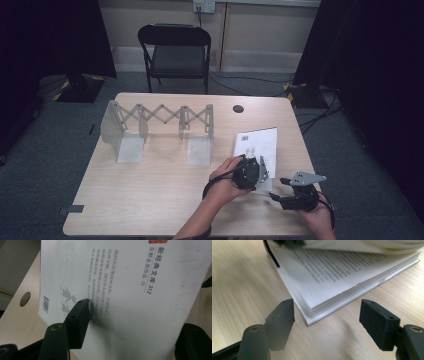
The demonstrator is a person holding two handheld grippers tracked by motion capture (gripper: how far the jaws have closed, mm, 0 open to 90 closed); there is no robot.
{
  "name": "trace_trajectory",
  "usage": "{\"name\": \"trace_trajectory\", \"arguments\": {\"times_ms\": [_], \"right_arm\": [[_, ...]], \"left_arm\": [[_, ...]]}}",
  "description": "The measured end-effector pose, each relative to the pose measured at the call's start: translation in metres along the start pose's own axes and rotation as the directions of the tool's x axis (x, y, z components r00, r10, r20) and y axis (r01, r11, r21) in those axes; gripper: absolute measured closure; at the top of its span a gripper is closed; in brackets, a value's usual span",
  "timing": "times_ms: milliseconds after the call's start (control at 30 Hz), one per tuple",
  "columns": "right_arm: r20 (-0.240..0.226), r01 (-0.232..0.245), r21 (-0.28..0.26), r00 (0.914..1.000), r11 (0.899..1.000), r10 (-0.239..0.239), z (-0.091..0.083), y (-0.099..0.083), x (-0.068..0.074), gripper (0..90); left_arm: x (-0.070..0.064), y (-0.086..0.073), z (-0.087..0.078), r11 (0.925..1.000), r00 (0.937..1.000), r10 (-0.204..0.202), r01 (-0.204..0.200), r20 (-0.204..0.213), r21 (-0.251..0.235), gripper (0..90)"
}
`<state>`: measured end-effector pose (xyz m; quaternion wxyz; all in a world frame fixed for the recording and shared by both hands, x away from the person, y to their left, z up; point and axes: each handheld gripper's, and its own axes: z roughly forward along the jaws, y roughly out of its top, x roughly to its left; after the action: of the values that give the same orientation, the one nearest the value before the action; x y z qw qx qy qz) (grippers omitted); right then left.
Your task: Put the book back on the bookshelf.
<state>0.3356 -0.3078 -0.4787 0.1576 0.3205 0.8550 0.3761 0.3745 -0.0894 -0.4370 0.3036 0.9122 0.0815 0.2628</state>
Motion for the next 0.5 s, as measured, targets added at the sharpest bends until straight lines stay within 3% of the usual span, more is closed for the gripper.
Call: {"name": "trace_trajectory", "arguments": {"times_ms": [133, 233, 500], "right_arm": [[-0.012, 0.019, 0.007, 0.9998, 1.0, -0.019, 0.001, -0.006, -0.001, 26.7], [0.001, 0.06, 0.001, 0.9982, 0.998, -0.06, 0.001, -0.009, 0.001, 24.9], [-0.013, 0.094, 0.009, 0.9955, 0.996, -0.094, 0.005, -0.012, 0.004, 23.6]], "left_arm": [[0.004, 0.006, -0.005, 0.9996, 0.9996, -0.019, 0.018, 0.019, 0.022, 41.1], [0.007, 0.011, -0.01, 0.9991, 0.9994, -0.024, 0.023, 0.025, 0.037, 43.3], [0.012, 0.019, -0.018, 0.9968, 0.9979, -0.051, 0.049, 0.038, 0.064, 46.3]]}}
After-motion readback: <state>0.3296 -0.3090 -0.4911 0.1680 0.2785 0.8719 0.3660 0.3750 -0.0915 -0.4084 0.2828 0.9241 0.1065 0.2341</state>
